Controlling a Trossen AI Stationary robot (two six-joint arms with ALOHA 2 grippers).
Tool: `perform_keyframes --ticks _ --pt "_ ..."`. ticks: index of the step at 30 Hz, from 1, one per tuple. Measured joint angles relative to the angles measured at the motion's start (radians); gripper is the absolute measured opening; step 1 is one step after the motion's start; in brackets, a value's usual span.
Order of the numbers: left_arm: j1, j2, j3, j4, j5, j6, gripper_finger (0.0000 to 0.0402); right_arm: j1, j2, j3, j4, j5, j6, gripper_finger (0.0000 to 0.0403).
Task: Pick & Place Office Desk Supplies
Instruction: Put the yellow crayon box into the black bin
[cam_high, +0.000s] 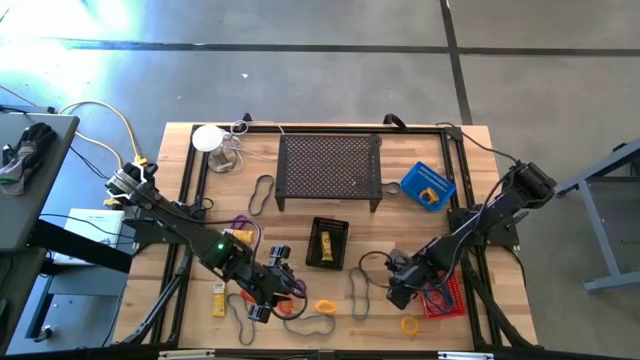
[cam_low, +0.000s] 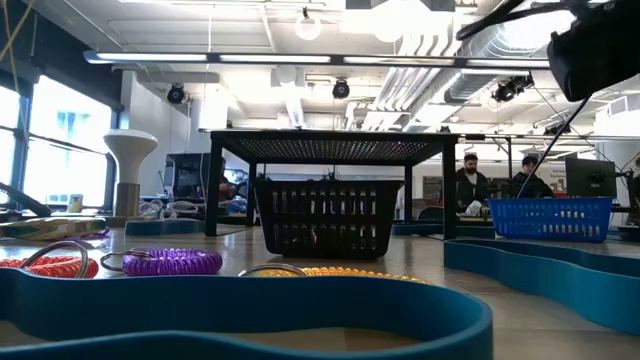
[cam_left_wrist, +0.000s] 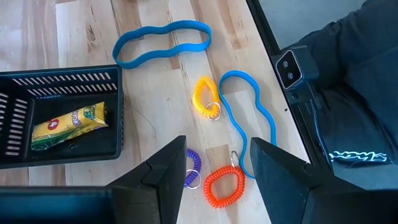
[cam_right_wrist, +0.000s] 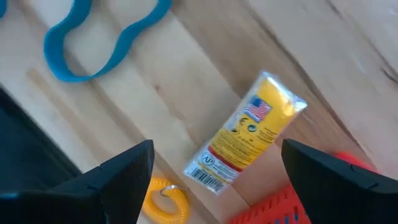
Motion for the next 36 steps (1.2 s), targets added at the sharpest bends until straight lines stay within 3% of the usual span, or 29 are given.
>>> perform_keyframes --ticks 8,17,29,36 --pt "0.0 0.0 0.0 0.0 0.0 0.0 0.0173 -0.009 0.028 0.0 -0.026 0.032 0.099 0.034" --pt "-0.002 0.0 0.0 0.0 0.0 0.001 0.0173 -0.022 0.129 0.0 -0.002 -0.078 0.09 0.034" --pt "-0.002 0.0 0.0 0.0 0.0 0.001 0.0173 -0.054 0.143 0.0 0.011 -0.099 0.034 0.034" --pt "-0.008 0.0 0.0 0.0 0.0 0.001 0.0173 -0.033 0.175 0.004 0.039 -0.084 -0.08 0.034"
